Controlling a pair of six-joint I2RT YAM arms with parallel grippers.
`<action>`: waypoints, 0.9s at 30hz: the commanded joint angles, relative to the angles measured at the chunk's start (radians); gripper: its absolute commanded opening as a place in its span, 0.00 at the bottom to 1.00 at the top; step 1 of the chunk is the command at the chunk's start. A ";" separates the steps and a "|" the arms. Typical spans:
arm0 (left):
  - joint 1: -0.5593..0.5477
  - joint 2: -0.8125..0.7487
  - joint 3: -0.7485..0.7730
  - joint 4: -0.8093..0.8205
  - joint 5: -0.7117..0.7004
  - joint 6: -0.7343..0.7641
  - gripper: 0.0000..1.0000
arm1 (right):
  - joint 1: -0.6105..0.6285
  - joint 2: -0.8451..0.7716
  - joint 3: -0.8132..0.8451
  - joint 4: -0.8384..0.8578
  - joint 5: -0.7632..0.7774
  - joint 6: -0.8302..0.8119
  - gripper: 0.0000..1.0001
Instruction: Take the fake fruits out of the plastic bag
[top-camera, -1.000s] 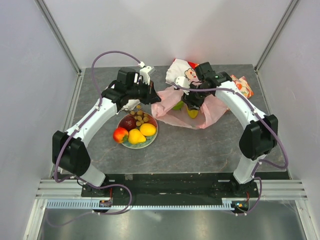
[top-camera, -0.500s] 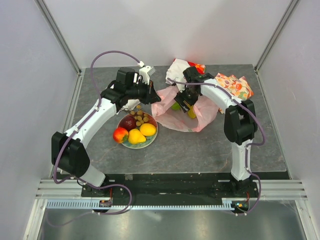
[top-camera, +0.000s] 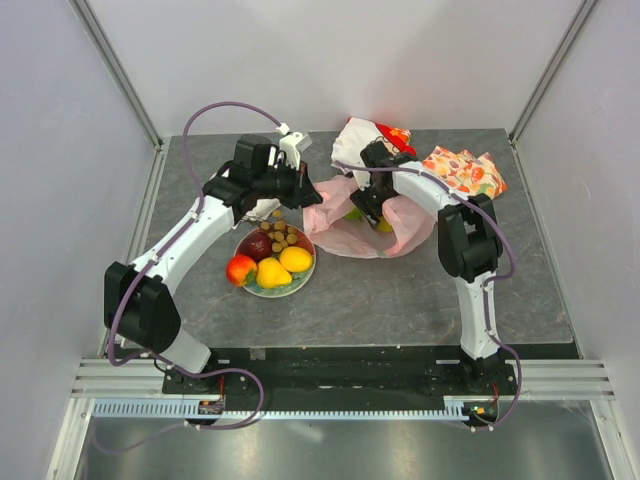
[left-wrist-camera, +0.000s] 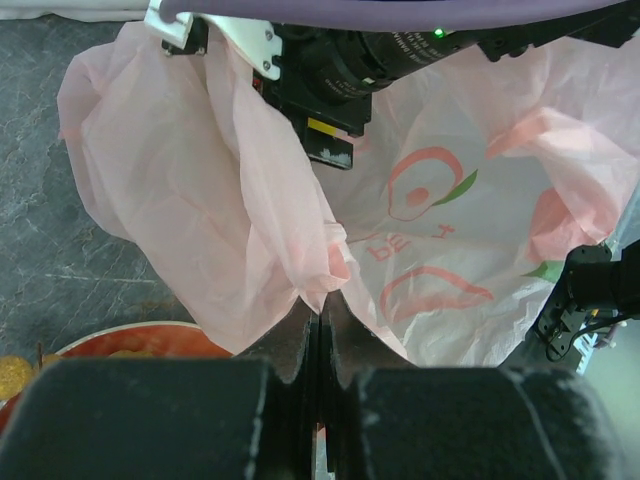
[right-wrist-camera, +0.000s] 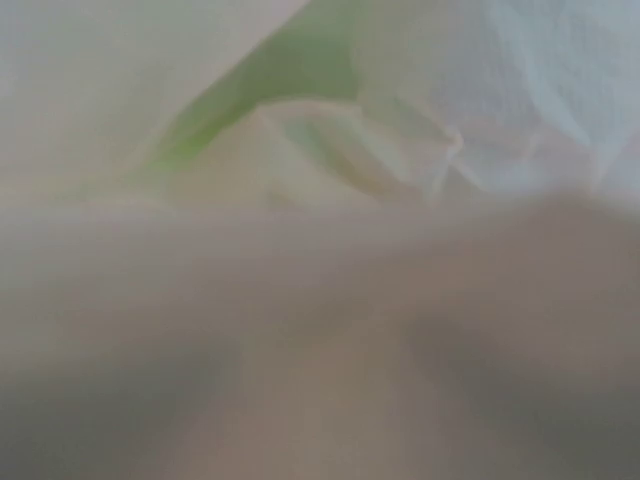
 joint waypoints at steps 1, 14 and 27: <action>0.006 -0.002 0.023 0.036 0.017 -0.022 0.04 | -0.006 0.007 0.047 0.006 0.011 0.007 0.57; 0.019 0.011 0.055 0.047 -0.011 -0.038 0.02 | -0.003 -0.381 0.021 -0.144 -0.289 -0.121 0.40; 0.043 0.025 0.158 0.016 -0.014 -0.050 0.44 | 0.202 -0.683 -0.112 -0.096 -0.482 -0.319 0.41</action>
